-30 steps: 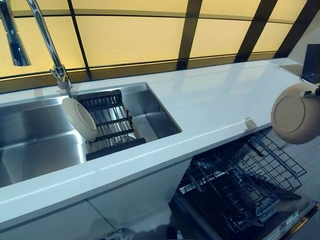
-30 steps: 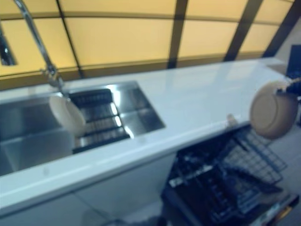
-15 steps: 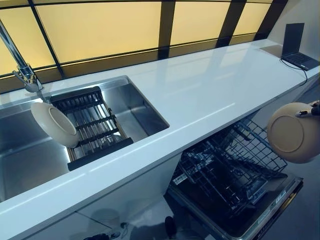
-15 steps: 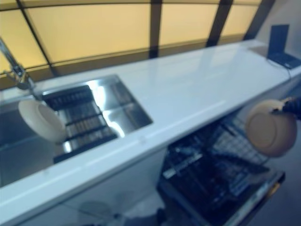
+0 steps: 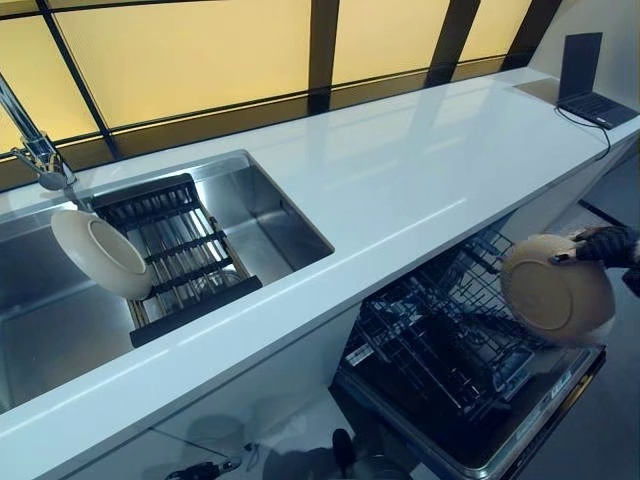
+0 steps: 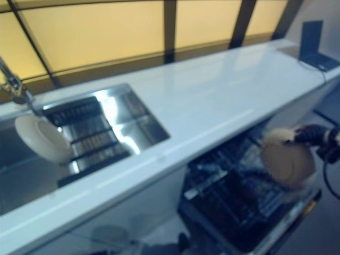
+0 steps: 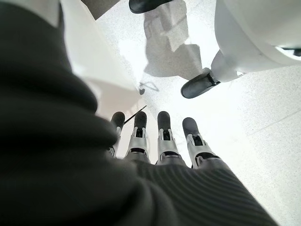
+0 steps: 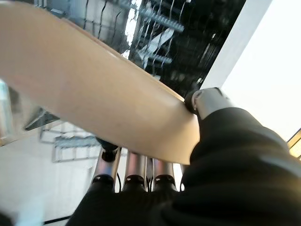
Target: Take plates into dishwasher
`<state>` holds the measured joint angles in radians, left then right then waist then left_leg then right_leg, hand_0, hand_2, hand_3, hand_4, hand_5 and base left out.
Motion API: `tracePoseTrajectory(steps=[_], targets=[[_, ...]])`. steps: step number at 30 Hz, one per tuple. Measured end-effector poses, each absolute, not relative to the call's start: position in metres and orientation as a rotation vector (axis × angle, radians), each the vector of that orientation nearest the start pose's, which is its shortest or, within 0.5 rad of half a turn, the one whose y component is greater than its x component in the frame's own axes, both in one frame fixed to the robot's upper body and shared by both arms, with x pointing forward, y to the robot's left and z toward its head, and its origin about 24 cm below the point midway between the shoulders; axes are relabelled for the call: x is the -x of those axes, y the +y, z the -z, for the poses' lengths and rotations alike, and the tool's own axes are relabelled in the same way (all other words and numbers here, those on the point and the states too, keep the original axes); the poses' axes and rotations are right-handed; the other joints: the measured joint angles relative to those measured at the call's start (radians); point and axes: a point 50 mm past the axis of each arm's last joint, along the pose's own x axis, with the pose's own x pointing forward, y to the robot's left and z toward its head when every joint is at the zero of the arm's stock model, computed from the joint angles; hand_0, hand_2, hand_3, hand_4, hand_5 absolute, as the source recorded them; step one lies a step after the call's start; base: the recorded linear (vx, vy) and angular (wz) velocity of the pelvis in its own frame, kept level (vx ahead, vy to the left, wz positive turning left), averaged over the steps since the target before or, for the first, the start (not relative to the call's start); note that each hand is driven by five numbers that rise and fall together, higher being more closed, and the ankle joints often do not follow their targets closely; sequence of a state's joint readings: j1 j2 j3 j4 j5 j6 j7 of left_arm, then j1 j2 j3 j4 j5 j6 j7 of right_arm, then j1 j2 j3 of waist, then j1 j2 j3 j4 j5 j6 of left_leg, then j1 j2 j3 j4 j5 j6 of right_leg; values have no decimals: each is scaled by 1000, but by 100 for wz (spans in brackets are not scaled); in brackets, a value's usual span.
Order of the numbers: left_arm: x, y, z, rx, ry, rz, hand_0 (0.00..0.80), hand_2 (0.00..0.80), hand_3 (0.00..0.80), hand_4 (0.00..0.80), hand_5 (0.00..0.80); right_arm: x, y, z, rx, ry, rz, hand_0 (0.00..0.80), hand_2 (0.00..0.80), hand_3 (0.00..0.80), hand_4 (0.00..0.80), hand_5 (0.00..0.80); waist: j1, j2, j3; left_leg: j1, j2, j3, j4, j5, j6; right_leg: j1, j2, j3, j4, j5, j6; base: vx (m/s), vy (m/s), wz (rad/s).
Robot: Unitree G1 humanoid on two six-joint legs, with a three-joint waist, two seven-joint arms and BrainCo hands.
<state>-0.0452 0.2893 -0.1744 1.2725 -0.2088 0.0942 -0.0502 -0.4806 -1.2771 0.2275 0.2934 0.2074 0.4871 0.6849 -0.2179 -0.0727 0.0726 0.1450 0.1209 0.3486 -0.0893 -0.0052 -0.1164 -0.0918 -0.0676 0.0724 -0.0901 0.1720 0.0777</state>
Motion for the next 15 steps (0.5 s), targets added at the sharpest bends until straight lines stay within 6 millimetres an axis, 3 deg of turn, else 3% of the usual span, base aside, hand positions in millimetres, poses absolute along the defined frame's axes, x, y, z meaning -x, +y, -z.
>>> tracePoseTrajectory(steps=[15], targets=[[-89,247,160,-135,1317,-124,0,0,0,0,0,-278,-329,-148,784,661,-342,800,800,800,800,800,-10,16,12,-1,0,-5,0,0,1,0,-2,-1,0,0,0,0,0,0]])
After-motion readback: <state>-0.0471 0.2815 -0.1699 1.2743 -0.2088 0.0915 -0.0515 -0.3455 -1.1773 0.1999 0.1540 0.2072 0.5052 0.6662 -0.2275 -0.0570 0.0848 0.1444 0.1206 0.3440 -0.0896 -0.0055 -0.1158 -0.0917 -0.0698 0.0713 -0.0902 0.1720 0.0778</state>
